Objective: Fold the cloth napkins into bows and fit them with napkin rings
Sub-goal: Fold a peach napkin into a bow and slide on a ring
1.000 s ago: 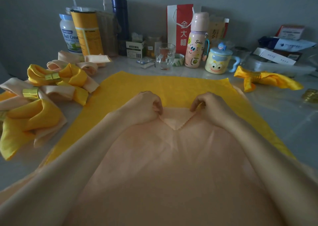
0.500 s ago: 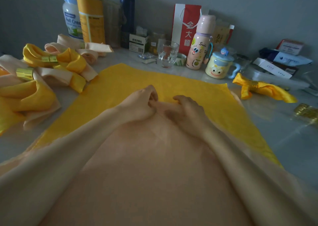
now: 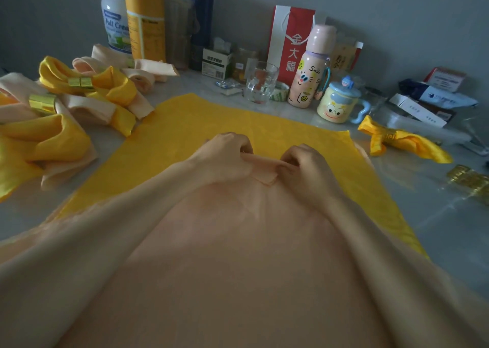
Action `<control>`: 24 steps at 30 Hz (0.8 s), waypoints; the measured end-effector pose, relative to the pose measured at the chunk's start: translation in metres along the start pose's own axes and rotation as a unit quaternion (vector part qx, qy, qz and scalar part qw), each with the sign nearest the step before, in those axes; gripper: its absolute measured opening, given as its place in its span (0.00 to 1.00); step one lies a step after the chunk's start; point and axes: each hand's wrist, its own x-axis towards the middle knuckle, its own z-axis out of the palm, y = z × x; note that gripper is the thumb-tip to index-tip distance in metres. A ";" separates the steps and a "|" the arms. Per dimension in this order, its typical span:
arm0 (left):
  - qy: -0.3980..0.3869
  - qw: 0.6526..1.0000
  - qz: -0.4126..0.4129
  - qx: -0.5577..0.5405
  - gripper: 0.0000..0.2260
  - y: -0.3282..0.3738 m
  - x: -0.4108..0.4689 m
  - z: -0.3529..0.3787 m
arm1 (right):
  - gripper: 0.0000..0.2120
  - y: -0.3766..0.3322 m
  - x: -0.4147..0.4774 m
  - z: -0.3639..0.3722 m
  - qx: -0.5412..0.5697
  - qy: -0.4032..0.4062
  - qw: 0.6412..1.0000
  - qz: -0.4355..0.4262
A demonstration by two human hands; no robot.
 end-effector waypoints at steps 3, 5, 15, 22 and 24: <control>0.016 0.999 -0.003 -0.027 0.07 0.003 0.000 -0.003 | 0.08 -0.002 -0.002 -0.003 0.017 -0.003 1.000 -0.019; 0.013 1.000 -0.002 -0.020 0.07 0.002 0.001 -0.004 | 0.09 -0.007 -0.002 -0.007 0.022 -0.020 0.999 -0.036; -0.050 0.997 0.044 0.026 0.09 -0.001 0.001 -0.001 | 0.05 -0.021 0.000 -0.019 -0.025 -0.165 0.986 0.025; -0.059 0.996 0.037 0.054 0.13 0.000 0.002 0.005 | 0.18 -0.016 -0.010 0.018 -0.045 -0.152 0.987 -0.019; -0.077 0.995 0.030 0.053 0.14 -0.001 0.003 0.001 | 0.20 -0.015 -0.011 0.018 -0.039 -0.143 0.989 -0.007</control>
